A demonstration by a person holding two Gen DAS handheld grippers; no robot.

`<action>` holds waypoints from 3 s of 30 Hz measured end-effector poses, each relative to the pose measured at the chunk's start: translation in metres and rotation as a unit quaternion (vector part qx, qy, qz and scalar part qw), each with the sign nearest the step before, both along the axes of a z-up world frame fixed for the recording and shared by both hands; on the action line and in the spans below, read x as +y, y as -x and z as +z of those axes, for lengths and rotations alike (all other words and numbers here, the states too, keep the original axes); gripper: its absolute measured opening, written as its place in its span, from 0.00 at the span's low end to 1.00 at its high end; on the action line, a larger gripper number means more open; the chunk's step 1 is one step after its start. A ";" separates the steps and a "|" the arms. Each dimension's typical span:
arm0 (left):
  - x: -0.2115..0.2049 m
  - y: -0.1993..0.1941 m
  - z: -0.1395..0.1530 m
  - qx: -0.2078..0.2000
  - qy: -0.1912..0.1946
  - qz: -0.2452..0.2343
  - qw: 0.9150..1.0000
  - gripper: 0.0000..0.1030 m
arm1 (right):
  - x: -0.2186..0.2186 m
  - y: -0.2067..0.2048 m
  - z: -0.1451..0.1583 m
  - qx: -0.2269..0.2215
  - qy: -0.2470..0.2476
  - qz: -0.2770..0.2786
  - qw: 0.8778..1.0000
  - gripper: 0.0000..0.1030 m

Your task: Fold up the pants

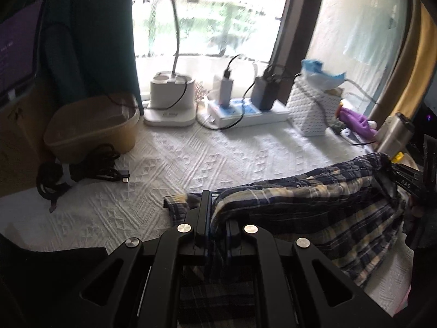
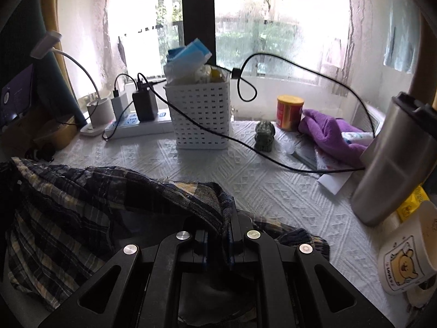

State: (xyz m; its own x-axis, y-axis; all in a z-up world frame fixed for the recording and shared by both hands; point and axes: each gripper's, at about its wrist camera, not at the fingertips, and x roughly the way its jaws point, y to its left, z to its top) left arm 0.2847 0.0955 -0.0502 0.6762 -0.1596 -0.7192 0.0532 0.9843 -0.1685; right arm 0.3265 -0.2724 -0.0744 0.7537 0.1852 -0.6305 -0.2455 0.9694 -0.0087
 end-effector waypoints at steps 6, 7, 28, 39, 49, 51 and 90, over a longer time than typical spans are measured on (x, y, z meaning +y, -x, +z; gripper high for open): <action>0.011 -0.012 -0.017 0.025 -0.005 0.027 0.999 0.40 | 0.008 -0.018 -0.014 0.023 0.015 -0.007 1.000 0.10; 0.016 -0.010 -0.017 0.019 -0.004 0.037 0.999 0.49 | 0.008 -0.020 -0.016 0.027 0.018 -0.008 0.999 0.10; 0.035 0.044 -0.023 0.052 0.029 0.065 0.996 0.57 | -0.037 0.025 0.017 -0.003 0.016 -0.081 0.997 0.86; 0.017 0.090 -0.035 0.079 0.037 0.067 0.994 0.57 | -0.100 0.082 -0.006 0.032 -0.039 -0.148 0.988 0.86; 0.010 0.110 -0.055 0.094 0.042 0.078 0.992 0.58 | -0.091 0.097 -0.047 0.091 -0.120 -0.121 0.981 0.86; 0.010 0.114 -0.055 0.090 0.044 0.078 0.992 0.58 | -0.087 0.097 -0.050 0.082 -0.129 -0.127 0.980 0.85; 0.013 0.185 -0.018 0.064 0.045 0.016 0.997 0.02 | -0.106 0.202 -0.034 0.040 -0.046 -0.168 0.984 0.51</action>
State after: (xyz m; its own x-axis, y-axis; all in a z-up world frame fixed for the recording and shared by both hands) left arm 0.0996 0.1086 -0.0678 0.5853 -0.2079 -0.7837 -0.0054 0.9656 -0.2601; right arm 0.1246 -0.3787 -0.1083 0.7305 -0.0080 -0.6829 0.0937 0.9917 0.0886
